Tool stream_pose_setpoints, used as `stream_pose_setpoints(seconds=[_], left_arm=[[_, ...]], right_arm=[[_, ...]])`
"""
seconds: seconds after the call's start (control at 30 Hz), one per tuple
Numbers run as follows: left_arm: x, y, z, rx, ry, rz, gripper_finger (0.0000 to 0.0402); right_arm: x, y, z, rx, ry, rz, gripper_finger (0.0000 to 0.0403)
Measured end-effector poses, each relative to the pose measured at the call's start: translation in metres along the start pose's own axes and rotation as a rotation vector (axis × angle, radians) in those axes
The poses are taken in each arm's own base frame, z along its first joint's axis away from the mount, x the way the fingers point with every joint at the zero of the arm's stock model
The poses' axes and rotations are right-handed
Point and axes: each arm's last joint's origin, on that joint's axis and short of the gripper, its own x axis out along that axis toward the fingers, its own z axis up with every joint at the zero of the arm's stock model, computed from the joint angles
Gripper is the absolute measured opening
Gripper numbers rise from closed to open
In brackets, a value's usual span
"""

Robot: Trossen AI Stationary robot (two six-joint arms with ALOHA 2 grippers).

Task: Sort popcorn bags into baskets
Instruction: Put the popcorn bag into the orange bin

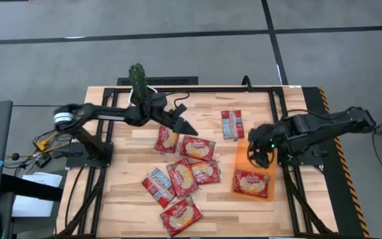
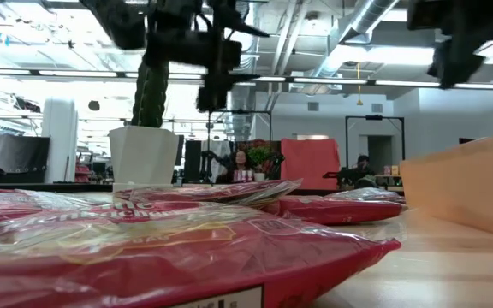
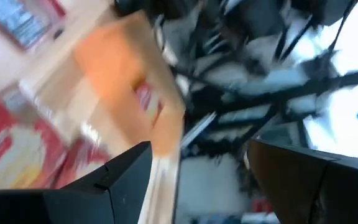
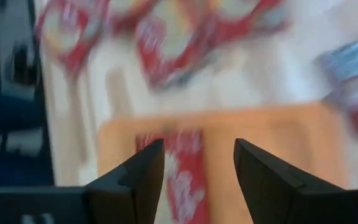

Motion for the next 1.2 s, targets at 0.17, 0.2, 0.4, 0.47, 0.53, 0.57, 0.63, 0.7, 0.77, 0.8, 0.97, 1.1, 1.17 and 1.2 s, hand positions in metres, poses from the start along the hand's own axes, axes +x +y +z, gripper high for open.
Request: stream_pose_setpoints(seconds=[0.17,0.2,0.4,0.47,0.53,0.57,0.63,0.7,0.77,0.8,0.97,1.1,1.17,1.2], left_arm=[[-0.035,-0.030,-0.019,0.053,0.020,0.442,0.0253],[-0.043,-0.035,-0.026,0.064,-0.001,0.528,0.0253],[-0.082,-0.042,-0.061,0.021,-0.117,0.727,0.0253],[-0.089,-0.033,-0.073,-0.018,-0.174,0.707,0.0253],[-0.092,-0.018,-0.085,-0.062,-0.224,0.675,0.0253],[-0.094,-0.009,-0.092,-0.082,-0.242,0.666,0.0253],[-0.095,0.012,-0.103,-0.126,-0.279,0.651,0.0253],[-0.097,0.032,-0.114,-0.177,-0.295,0.657,0.0253],[-0.098,0.048,-0.122,-0.213,-0.310,0.678,0.0253],[-0.099,0.053,-0.125,-0.225,-0.325,0.698,0.0253],[-0.105,0.067,-0.130,-0.230,-0.427,0.781,0.0253],[-0.104,0.072,-0.128,-0.220,-0.428,0.815,0.0253],[-0.102,0.076,-0.127,-0.220,-0.421,0.835,0.0253],[-0.100,0.079,-0.126,-0.220,-0.417,0.831,0.0253]], right_arm=[[-0.005,-0.014,0.021,0.055,-0.205,-0.068,0.0208],[-0.005,-0.016,0.026,0.062,-0.240,-0.072,0.0208],[0.014,-0.032,0.057,0.120,-0.343,-0.094,0.0226],[0.025,-0.035,0.068,0.101,-0.355,-0.072,0.0236],[0.037,-0.038,0.079,0.089,-0.384,-0.053,0.0245],[0.044,-0.040,0.084,0.091,-0.398,-0.052,0.0248],[0.056,-0.045,0.094,0.097,-0.423,-0.054,0.0250],[0.070,-0.051,0.101,0.104,-0.438,-0.058,0.0249],[0.084,-0.056,0.107,0.118,-0.443,-0.062,0.0247],[0.091,-0.059,0.108,0.128,-0.442,-0.065,0.0246],[0.125,-0.071,0.116,0.181,-0.453,-0.058,0.0245],[0.144,-0.079,0.119,0.216,-0.458,-0.054,0.0245],[0.150,-0.082,0.118,0.225,-0.448,-0.061,0.0245],[0.153,-0.083,0.118,0.227,-0.449,-0.060,0.0245]])
